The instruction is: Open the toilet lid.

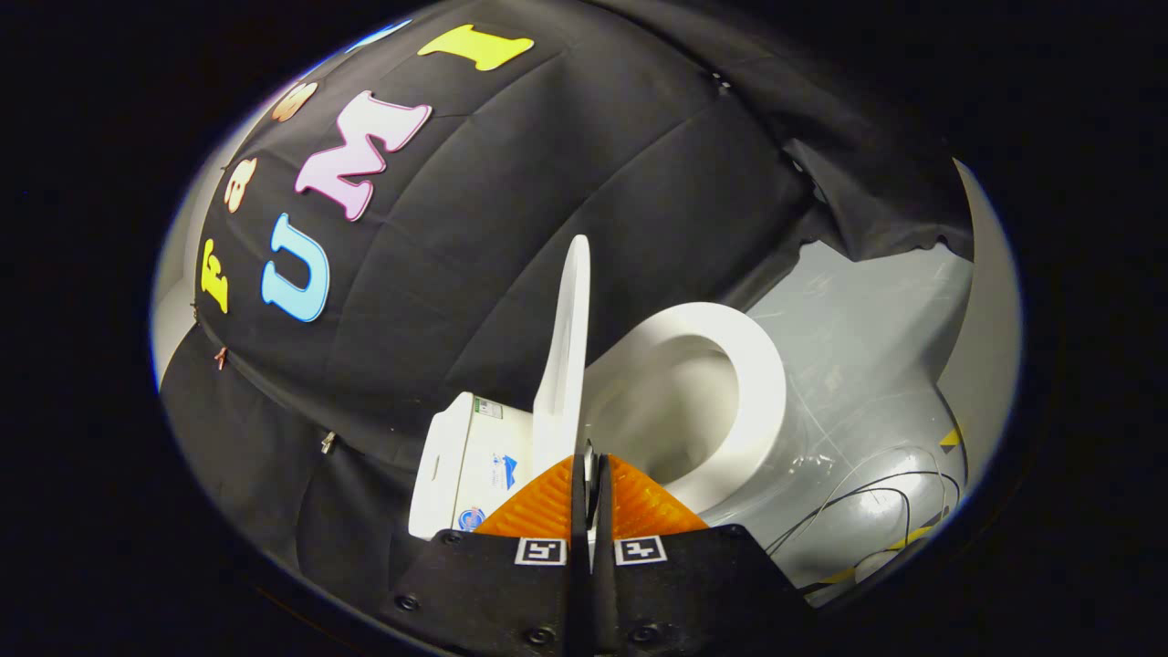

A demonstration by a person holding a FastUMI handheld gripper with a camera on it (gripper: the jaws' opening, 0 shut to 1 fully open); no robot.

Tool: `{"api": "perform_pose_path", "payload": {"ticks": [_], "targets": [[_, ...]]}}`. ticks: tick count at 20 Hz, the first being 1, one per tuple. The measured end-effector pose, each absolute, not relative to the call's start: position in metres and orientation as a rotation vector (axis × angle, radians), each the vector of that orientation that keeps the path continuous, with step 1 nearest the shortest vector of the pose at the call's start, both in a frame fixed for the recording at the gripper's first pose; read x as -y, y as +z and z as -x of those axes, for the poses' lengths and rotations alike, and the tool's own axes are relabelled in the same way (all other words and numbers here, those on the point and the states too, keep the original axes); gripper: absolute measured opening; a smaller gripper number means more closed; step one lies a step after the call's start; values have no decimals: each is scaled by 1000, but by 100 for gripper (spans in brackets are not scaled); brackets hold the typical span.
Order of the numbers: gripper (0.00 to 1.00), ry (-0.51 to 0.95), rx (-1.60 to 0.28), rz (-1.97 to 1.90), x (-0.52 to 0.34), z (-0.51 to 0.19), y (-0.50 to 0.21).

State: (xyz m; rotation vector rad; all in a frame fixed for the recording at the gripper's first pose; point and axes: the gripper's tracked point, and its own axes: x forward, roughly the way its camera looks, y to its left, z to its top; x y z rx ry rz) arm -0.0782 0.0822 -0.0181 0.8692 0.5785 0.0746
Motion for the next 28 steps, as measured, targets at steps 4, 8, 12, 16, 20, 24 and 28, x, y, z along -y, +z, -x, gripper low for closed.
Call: {"api": "perform_pose_path", "payload": {"ticks": [4,8,12,16,20,24,28], "targets": [[5,55,-565,-742,-107,74,11],[5,30,-544,-654,-134,73,38],[5,-50,-561,-562,-152,72,51],[5,-79,-549,-472,-184,69,72],[5,-85,-545,-379,-220,66,92],[5,-92,-530,-296,-259,64,110],[5,-78,-505,-209,-303,62,123]]}}
